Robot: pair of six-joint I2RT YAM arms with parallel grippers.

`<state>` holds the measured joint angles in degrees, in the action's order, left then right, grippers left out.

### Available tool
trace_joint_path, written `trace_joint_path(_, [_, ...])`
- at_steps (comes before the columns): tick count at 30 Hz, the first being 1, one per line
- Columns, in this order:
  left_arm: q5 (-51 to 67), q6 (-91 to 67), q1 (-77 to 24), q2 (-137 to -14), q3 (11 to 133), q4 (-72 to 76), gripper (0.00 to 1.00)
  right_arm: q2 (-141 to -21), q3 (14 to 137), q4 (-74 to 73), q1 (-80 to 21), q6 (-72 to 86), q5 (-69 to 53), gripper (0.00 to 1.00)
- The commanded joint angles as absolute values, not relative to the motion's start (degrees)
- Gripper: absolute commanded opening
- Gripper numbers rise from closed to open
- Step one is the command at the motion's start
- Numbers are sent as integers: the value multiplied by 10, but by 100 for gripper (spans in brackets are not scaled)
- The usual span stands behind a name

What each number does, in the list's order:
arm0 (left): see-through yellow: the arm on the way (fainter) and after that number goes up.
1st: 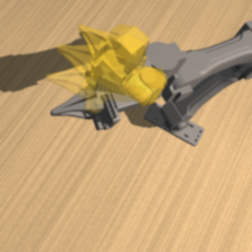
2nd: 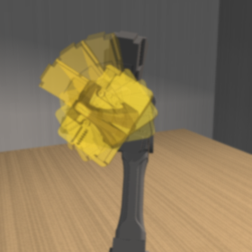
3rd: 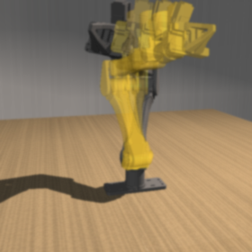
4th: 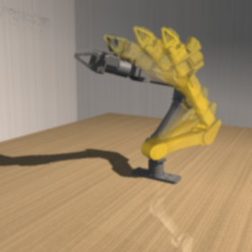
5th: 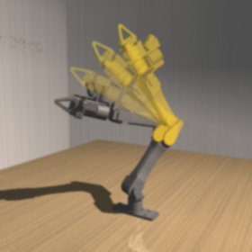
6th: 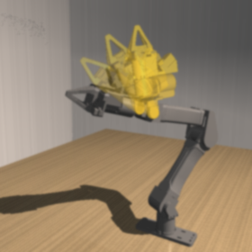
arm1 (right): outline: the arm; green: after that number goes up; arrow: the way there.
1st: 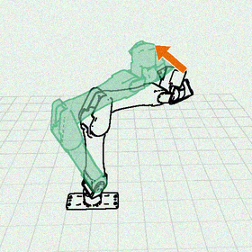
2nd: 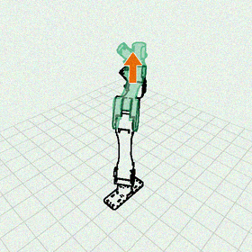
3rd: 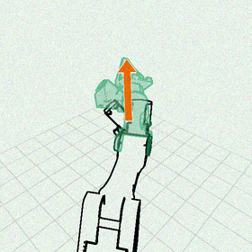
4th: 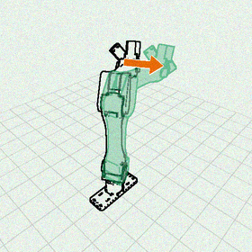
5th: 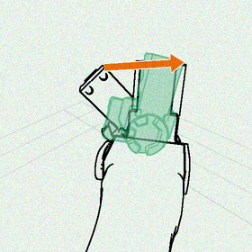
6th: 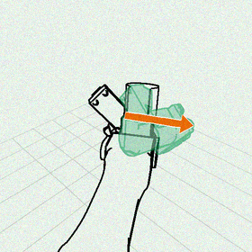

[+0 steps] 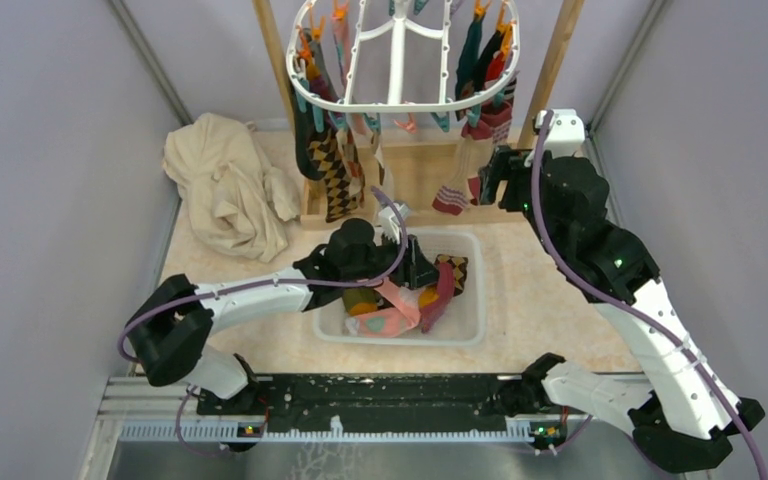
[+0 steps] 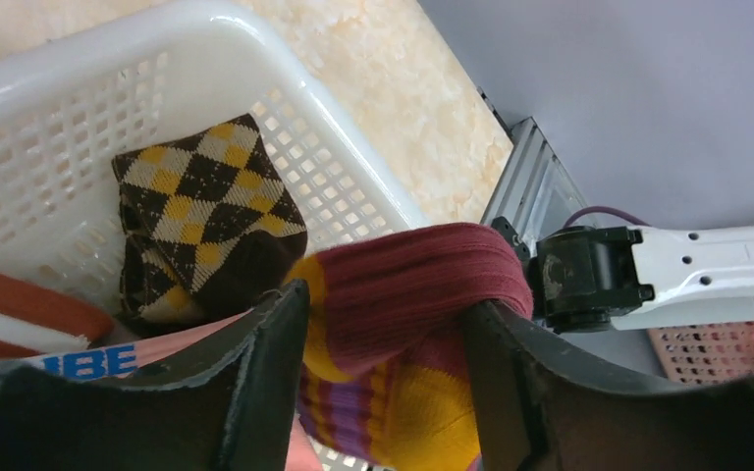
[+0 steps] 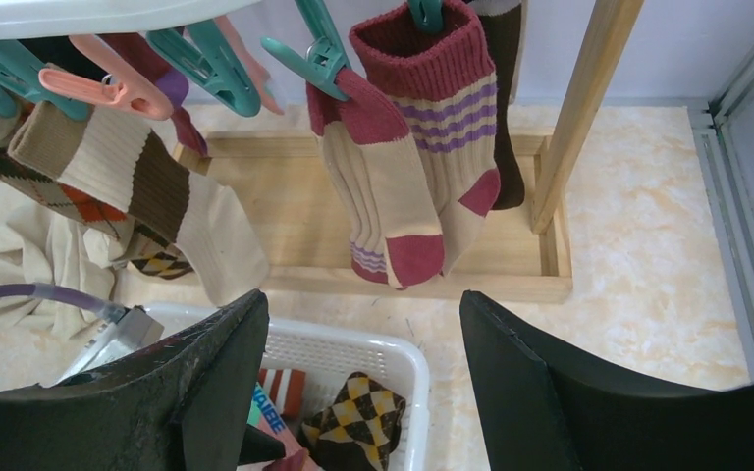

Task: Remove the socks clipped to the hanger
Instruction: Place the sock in the bin.

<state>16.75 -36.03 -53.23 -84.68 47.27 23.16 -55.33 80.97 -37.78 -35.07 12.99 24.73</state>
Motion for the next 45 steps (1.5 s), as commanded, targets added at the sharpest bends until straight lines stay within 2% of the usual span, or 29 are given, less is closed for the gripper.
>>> trace_joint_path(1, [159, -362, -531, -851, 495, 195, 75, -539, 798, -361, -347, 131, 244, 72])
trace_joint_path(2, [141, -359, -531, -849, 499, 171, 90, -539, 794, -361, -347, 131, 241, 72])
trace_joint_path(3, [125, -353, -531, -846, 500, 146, 97, -539, 790, -360, -347, 132, 238, 72])
trace_joint_path(4, [111, -345, -531, -841, 503, 123, 99, -539, 784, -359, -347, 133, 234, 72])
trace_joint_path(14, [-82, -324, -529, -785, 526, -76, 99, -537, 728, -348, -347, 141, 204, 72])
trace_joint_path(23, [-102, -296, -529, -699, 538, -144, 99, -509, 667, -325, -347, 150, 156, 73])
trace_joint_path(37, [-145, -291, -529, -601, 509, -163, 99, -414, 409, -175, -347, 260, 71, 71])
trace_joint_path(45, [-177, -296, -529, -616, 511, -180, 99, -423, 367, -123, -347, 250, 49, 71])
